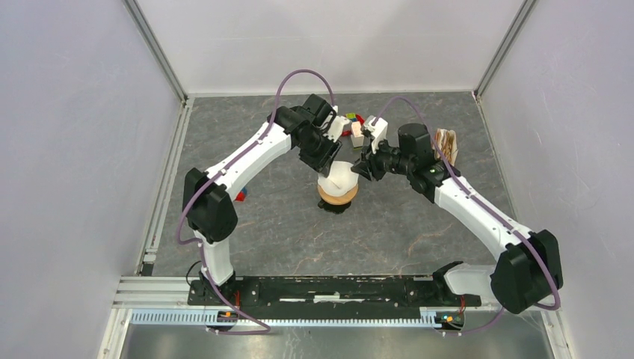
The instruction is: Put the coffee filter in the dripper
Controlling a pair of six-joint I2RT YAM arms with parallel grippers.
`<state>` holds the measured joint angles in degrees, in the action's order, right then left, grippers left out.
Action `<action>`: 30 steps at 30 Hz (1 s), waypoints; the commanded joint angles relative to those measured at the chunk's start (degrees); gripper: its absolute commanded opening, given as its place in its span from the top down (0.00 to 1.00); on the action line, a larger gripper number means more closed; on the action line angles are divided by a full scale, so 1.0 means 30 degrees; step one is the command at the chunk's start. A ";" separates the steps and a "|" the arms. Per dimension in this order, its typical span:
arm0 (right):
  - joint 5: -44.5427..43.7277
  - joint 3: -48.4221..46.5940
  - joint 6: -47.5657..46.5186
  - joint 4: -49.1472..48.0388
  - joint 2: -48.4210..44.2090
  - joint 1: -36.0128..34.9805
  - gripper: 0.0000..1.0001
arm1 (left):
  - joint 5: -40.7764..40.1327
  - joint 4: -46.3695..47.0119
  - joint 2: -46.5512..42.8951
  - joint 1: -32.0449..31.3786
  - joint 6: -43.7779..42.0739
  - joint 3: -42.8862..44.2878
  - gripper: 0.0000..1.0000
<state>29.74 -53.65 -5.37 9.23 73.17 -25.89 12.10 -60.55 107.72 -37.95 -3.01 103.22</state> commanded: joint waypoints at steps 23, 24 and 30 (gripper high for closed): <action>0.0548 -0.0311 -0.1141 -0.0063 -0.1439 -0.0045 0.59 | 0.0392 0.4211 -0.1820 -0.0645 -0.2084 -0.1818 0.35; 0.0525 -0.0285 -0.1141 -0.0052 -0.1384 -0.0046 0.58 | 0.0377 0.4244 -0.1688 -0.0677 -0.2092 -0.1728 0.35; 0.0371 -0.0075 -0.1057 -0.0128 -0.0811 -0.0039 0.59 | -0.0144 0.4914 -0.1538 -0.0724 -0.2196 -0.2121 0.35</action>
<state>31.44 -54.48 -7.88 10.46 70.15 -25.87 12.38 -49.58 103.68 -39.79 -6.94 97.41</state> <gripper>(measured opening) 0.416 0.645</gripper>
